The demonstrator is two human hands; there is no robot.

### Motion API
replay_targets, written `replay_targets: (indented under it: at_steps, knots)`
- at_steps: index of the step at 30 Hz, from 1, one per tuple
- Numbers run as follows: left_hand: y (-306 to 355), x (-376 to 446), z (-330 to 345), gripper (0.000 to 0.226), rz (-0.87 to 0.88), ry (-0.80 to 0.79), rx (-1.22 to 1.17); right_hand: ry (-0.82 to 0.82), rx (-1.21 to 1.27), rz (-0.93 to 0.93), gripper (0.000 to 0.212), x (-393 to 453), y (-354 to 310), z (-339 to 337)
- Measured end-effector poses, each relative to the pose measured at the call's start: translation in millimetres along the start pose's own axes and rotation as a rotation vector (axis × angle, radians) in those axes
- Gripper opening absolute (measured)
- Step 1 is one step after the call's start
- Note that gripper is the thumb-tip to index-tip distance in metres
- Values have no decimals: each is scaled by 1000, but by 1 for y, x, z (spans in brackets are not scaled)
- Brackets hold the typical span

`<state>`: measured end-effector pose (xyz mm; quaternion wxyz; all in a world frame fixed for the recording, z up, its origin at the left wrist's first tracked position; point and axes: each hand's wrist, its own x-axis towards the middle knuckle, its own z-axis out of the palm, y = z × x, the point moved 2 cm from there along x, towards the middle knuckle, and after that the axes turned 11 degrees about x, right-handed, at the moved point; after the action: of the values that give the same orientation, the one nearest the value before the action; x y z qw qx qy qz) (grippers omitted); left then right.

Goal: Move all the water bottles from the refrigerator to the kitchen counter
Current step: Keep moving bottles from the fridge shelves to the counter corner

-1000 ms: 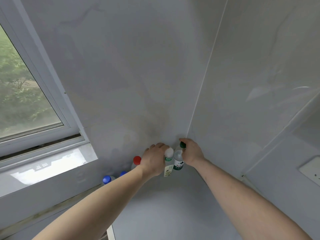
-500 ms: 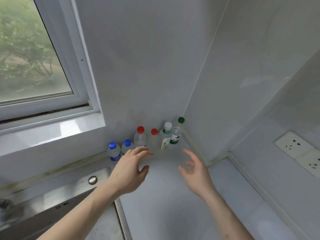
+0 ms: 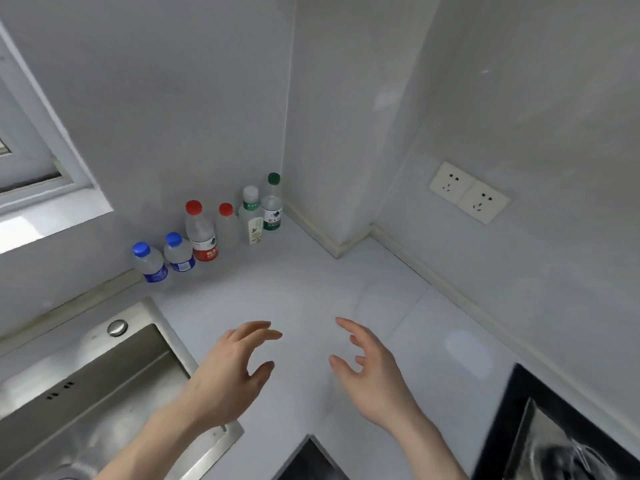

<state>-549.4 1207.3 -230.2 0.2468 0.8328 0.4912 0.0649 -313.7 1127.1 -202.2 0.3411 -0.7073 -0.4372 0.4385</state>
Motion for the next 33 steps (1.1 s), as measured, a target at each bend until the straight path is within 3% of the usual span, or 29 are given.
replay_targets:
  at_steps: [10, 13, 14, 15, 19, 23, 33]
  knots:
    - [164, -25, 46, 44, 419, -88, 80, 378, 77, 35, 54, -183, 71, -84]
    - [199, -47, 57, 44, 437, -80, -27, 443, 64, 56, 56, -217, 93, -94]
    - [270, -111, 87, 44, 675, -178, 34, 671, 148, 122, 56, -331, 118, -99]
    - [285, -126, 99, 44, 725, -217, 43, 704, 184, 125, 56, -354, 127, -104]
    - [300, -158, 120, 42, 772, -240, -27, 718, 125, 126, 55, -398, 138, -109]
    - [358, -238, 162, 44, 947, -411, -34, 915, 148, 232, 54, -524, 176, -105]
    - [490, -356, 217, 44, 1387, -579, 47, 1402, 244, 407, 54, -712, 217, -76]
